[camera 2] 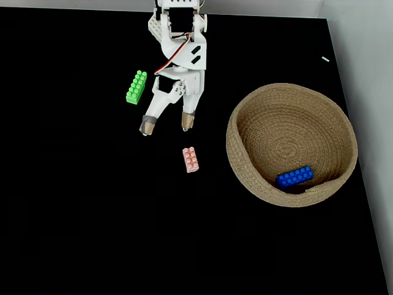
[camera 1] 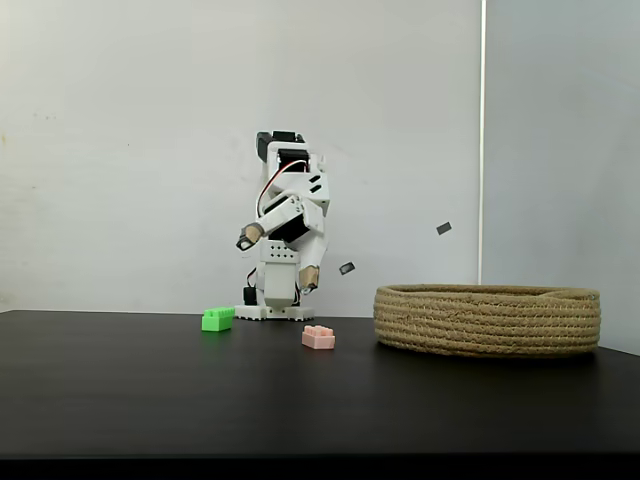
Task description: Place the lego blocks in the tray
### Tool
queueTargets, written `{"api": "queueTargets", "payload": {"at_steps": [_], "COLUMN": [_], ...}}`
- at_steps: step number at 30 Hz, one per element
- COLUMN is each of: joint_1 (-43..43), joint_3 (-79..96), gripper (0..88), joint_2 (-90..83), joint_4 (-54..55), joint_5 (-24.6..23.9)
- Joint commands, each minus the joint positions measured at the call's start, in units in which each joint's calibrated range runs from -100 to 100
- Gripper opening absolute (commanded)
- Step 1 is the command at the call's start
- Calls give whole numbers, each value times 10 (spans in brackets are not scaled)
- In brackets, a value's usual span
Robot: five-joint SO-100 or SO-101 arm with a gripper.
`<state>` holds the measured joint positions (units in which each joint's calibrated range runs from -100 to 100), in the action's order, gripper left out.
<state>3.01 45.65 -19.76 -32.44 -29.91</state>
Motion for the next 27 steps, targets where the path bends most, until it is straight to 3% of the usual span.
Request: {"api": "queueTargets", "payload": {"at_steps": [1, 18, 27], "joint_1": [-1, -72, -73], "joint_3": [-86, -119, -115], "gripper": [428, 480, 465], "joint_2": [85, 165, 168], "joint_4": [9, 41, 65], "joint_5": [-15, -51, -59]}}
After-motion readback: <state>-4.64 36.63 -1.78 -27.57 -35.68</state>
